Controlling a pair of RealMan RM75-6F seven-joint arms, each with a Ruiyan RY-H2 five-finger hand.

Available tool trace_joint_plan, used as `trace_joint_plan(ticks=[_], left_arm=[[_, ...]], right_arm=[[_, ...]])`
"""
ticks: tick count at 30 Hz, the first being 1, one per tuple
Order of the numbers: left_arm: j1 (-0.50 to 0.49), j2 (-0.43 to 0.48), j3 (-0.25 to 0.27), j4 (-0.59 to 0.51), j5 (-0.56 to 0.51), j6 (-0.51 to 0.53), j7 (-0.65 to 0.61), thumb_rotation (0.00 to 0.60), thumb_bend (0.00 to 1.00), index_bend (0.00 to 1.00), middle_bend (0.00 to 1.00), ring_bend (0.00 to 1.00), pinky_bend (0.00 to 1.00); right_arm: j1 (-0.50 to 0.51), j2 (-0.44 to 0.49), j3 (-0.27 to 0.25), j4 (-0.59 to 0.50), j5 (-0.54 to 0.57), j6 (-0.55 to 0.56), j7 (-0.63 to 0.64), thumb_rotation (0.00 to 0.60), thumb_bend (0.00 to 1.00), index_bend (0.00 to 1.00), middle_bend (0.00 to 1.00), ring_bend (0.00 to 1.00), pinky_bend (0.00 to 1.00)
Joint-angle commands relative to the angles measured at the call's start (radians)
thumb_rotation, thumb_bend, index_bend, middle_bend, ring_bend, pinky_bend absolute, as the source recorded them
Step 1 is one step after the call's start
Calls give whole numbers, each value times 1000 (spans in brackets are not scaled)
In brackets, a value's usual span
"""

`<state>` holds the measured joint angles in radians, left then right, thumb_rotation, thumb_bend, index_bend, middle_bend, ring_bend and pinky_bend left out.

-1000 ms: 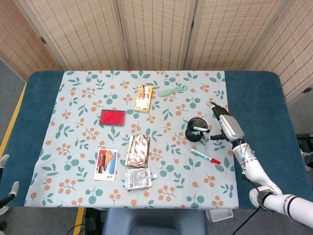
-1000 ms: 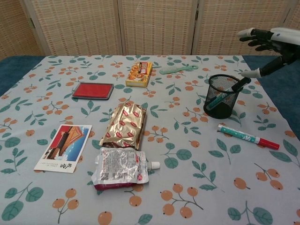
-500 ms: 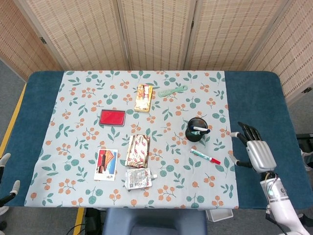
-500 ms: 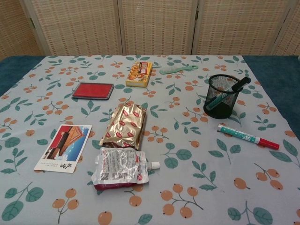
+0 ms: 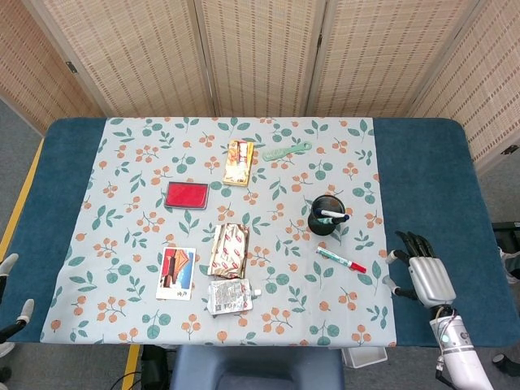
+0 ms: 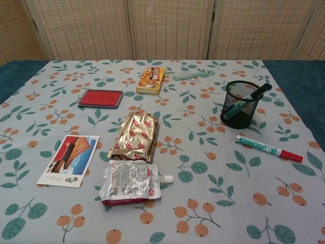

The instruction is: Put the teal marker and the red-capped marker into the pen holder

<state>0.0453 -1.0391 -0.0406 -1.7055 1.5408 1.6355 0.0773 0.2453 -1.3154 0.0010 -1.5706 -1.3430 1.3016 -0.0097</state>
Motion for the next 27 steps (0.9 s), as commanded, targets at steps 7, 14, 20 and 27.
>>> trace_joint_plan(ticks=[7,14,20,27], left_arm=[[-5,25,5,11,9,-9,-78,600,401,0,200,94,268],[-5,45,5,23,1,-14,-143,600,400,0,200,94,268],[-4,56,7,30,-1,-15,-181,600,400,0,200,94,268],[-4,65,10,38,3,-17,-214,600,400,0,200,94,268]], right_arm=[[21,-122,68,13,113,-56,-105,600,290,422,68,0,0],[34,-167,127,-25,225,-59,-201,600,291,422,68,0,0],[60,-206,168,-56,320,-65,-293,600,292,422,68,0,0],[106,-276,197,-65,418,-86,-392,600,293,426,69,0,0]])
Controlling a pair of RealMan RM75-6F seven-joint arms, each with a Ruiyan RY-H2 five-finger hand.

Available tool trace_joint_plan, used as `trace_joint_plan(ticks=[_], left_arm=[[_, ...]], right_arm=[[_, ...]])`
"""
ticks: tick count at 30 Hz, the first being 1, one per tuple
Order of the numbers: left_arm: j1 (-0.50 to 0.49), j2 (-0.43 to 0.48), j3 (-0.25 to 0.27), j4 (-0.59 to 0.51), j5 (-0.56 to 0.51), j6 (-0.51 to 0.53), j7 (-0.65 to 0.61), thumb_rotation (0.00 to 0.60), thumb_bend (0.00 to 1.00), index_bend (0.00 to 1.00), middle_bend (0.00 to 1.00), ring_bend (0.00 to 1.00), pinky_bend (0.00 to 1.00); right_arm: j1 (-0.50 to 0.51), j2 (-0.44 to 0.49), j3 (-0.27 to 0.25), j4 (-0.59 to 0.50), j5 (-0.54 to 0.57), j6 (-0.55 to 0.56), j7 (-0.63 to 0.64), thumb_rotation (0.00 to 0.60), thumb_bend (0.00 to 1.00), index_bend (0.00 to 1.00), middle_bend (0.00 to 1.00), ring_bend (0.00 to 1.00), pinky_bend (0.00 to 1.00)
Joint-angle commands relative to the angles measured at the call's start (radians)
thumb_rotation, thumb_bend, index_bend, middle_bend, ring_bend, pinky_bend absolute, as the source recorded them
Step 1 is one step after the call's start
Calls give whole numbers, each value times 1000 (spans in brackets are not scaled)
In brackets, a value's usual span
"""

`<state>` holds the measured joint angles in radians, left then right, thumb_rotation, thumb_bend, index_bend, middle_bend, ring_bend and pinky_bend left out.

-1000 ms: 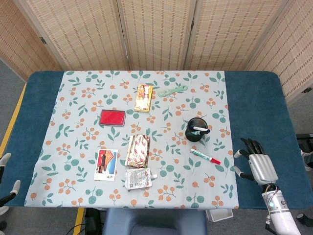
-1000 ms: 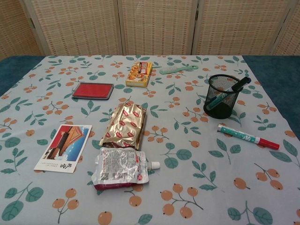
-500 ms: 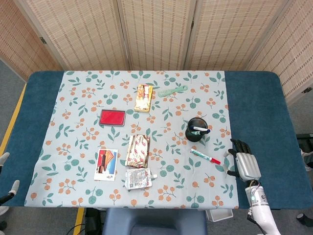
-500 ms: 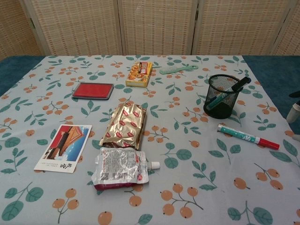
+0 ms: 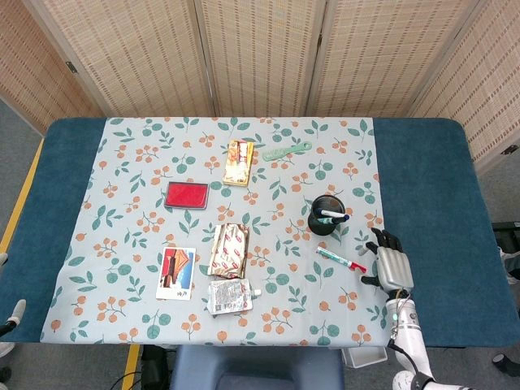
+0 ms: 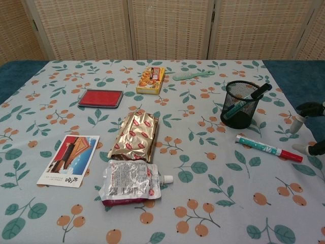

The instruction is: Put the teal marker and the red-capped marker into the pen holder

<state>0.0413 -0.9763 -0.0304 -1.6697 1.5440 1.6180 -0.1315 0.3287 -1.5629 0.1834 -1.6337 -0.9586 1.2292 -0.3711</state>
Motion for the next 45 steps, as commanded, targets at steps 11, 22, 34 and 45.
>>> trace_joint_plan(ticks=[11,22,34,45], left_arm=[[10,6,3,1,-5,13,-11,600,400,0,200,94,268],[17,12,3,2,-2,26,-25,600,400,0,200,94,268],[19,14,5,3,1,27,-30,600,400,0,200,94,268],[24,20,8,6,7,35,-45,600,400,0,200,94,268]], right_arm=[[97,-115,63,83,117,-52,-83,600,296,441,79,0,0],[134,-158,80,142,157,-74,-84,600,298,450,80,0,0],[163,-190,90,172,176,-78,-90,600,304,458,86,0,0],[174,-211,87,208,189,-78,-93,600,307,478,94,0,0]])
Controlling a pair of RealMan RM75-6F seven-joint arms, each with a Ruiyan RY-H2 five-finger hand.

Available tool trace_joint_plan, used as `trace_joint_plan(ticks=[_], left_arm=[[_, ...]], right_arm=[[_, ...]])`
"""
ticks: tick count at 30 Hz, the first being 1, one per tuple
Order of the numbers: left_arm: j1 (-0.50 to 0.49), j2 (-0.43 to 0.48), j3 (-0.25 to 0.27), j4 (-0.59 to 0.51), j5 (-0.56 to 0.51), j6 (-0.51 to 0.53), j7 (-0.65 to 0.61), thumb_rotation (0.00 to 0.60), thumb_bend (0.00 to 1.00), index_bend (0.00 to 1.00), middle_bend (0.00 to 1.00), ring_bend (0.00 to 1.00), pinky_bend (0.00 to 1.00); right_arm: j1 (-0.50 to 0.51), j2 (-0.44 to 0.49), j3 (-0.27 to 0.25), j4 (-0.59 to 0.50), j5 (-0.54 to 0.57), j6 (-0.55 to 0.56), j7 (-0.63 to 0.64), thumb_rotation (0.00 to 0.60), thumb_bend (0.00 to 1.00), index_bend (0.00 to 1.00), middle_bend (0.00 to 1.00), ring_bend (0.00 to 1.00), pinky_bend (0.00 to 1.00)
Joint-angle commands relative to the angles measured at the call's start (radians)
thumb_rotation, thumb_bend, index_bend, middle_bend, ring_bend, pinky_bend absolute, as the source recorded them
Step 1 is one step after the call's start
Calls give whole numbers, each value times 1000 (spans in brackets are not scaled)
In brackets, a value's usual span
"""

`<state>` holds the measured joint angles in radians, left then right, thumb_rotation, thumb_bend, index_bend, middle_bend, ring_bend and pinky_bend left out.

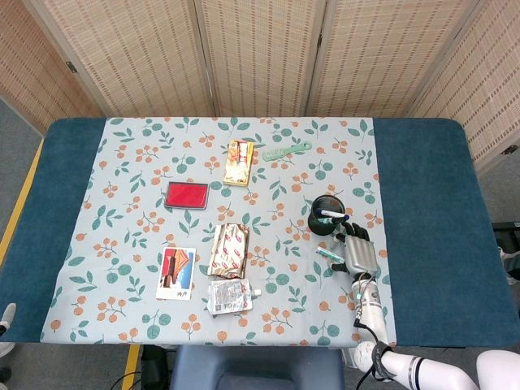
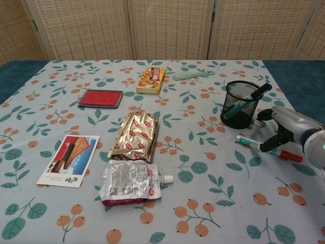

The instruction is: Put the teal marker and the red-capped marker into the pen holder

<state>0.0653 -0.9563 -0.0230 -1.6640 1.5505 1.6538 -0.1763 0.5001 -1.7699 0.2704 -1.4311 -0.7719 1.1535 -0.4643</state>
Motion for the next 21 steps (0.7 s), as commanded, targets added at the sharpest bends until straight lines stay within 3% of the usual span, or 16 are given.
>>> trace_joint_plan(ticks=[1,21], left_arm=[[0,0,1,0,1,0,0,600,400,0,200,94,268],[13,1,5,-3,11,20,-2,600,400,0,200,94,268]], right_arm=[[5,-6,0,8,3,-4,-1,600,307,479,94,0,0],[17,-33,-7,46,-1,-5,-9,600,339,615,156,0,0]])
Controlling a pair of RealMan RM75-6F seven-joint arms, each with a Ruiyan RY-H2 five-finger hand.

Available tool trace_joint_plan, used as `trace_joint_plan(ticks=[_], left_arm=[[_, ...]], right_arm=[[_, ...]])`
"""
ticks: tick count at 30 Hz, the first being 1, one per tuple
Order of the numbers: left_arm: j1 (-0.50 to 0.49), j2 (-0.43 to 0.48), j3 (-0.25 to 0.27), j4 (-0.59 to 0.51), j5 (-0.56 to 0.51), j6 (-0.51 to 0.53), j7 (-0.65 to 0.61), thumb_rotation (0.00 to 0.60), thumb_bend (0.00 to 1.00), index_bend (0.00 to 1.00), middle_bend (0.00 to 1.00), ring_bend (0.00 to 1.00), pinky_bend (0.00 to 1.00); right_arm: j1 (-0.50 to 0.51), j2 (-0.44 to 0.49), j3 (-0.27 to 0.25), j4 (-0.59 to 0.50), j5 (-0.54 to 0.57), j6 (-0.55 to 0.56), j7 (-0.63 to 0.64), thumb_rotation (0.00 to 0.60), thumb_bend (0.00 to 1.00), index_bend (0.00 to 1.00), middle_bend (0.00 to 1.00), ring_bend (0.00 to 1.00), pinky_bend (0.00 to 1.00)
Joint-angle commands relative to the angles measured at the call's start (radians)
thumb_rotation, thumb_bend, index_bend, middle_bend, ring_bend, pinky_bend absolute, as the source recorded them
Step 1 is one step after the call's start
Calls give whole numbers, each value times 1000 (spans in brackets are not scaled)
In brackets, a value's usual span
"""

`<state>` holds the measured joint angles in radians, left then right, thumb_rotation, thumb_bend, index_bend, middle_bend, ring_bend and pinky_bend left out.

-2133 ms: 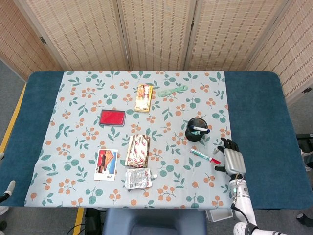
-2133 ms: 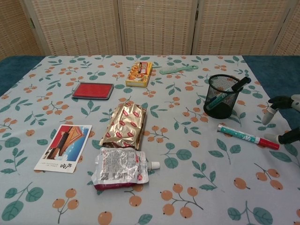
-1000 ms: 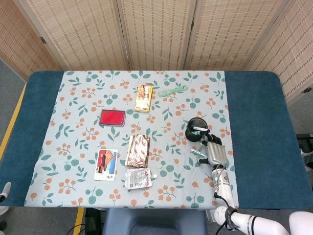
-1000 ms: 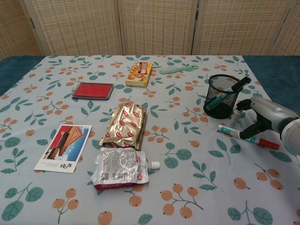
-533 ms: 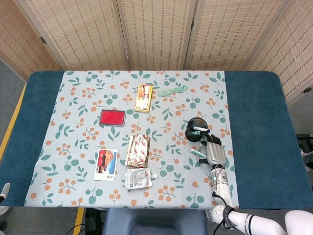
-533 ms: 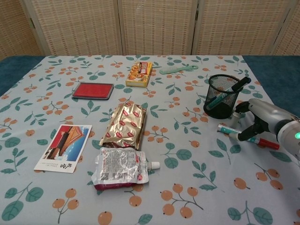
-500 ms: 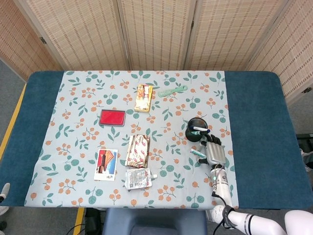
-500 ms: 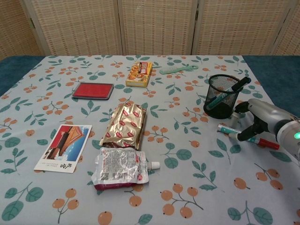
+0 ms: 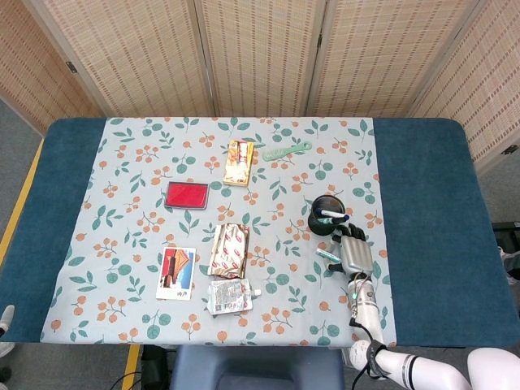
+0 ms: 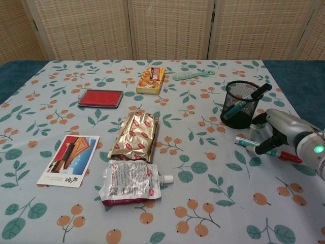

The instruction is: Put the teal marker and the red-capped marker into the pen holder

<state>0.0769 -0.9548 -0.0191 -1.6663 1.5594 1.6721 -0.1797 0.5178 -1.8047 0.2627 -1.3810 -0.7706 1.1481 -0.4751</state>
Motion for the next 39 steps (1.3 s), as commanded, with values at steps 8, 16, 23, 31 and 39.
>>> trace_joint_plan(ticks=[8,16,23,31,39], left_arm=[[5,-1,-4,1,-6,8,4,600,400,0,200,94,268],[1,-8,-4,-4,-9,-1,26,600,401,0,200,94,268],[-2,-11,-6,-7,-16,-9,41,600,400,0,200,94,268],[-4,-14,-8,-10,-22,-16,52,600,400,0,200,94,268],[-6,-15,-8,-10,-27,-25,55,600,400,0,200,94,268]], right_arm=[[-41,108,-9,-194,-91,78,25,600,342,633,171,0,0],[-119,285,-11,-439,-189,145,121,600,341,633,174,0,0],[-181,408,0,-587,-332,185,302,600,340,633,176,0,0],[-186,403,68,-566,-387,185,546,600,329,633,176,0,0],[-99,219,160,-355,-369,168,720,600,325,633,176,0,0]])
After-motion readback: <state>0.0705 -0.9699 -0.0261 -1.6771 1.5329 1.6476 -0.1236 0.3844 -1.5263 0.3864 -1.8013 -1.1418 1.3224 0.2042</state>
